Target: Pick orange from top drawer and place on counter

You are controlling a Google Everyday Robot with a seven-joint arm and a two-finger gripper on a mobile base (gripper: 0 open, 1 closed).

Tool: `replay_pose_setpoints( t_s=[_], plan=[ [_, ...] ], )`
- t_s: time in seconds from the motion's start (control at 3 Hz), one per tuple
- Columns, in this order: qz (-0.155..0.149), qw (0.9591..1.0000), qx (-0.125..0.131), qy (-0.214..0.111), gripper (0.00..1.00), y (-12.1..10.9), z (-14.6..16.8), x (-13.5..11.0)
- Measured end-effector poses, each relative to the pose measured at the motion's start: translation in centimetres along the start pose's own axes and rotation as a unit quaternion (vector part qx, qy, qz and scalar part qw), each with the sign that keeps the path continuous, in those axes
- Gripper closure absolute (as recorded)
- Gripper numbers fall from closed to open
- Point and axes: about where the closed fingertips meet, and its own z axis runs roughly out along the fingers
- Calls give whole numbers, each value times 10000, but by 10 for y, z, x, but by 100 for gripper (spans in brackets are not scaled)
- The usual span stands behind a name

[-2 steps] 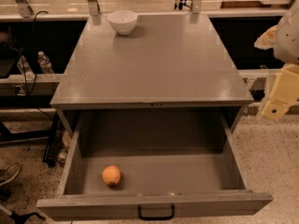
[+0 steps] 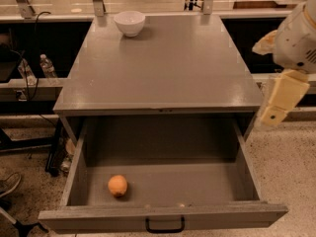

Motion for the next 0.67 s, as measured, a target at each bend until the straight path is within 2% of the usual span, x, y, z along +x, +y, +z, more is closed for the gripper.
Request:
replay_pose_setpoints(
  t_s=[0.33,0.67],
  plan=[
    [-196,9976,-343,-568,0,2,30,-32],
    [-197,9976,-343,-568,0,2,30,-33]
  ],
)
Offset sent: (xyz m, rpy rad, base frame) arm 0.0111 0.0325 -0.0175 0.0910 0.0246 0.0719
